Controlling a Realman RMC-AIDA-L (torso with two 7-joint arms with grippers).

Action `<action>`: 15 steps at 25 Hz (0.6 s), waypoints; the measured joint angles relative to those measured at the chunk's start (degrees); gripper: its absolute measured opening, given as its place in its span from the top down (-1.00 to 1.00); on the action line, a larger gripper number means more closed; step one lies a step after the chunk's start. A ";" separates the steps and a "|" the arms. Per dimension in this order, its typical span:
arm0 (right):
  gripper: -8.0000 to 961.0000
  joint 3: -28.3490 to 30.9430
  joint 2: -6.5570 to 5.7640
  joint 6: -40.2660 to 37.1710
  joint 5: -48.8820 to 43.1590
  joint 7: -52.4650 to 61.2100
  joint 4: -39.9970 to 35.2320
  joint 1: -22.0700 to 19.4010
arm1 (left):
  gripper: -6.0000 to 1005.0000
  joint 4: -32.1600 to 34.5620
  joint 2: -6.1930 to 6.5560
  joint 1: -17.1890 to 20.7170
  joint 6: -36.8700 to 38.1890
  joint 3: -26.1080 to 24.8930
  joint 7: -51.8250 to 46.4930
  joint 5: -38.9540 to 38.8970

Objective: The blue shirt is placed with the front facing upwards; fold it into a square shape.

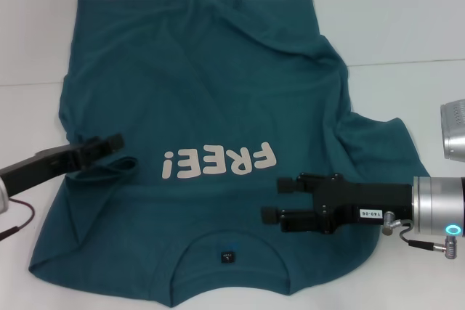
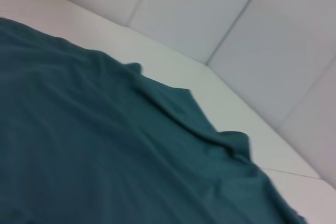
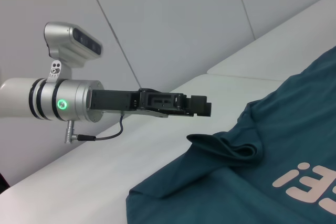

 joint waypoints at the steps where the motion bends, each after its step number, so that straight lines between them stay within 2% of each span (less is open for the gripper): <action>1: -0.84 0.00 0.00 0.00 0.00 0.00 0.00 0.00 | 0.08 0.41 0.00 0.38 -0.51 0.00 0.05 0.00; 10: -0.84 -0.09 0.00 0.00 0.00 0.16 0.00 0.28 | -0.74 1.05 -0.26 3.10 -6.07 0.35 3.94 0.10; 15: -0.84 -0.17 0.00 0.00 0.00 0.26 -0.04 0.37 | -0.78 -1.38 -0.34 2.72 -7.60 0.84 6.43 0.15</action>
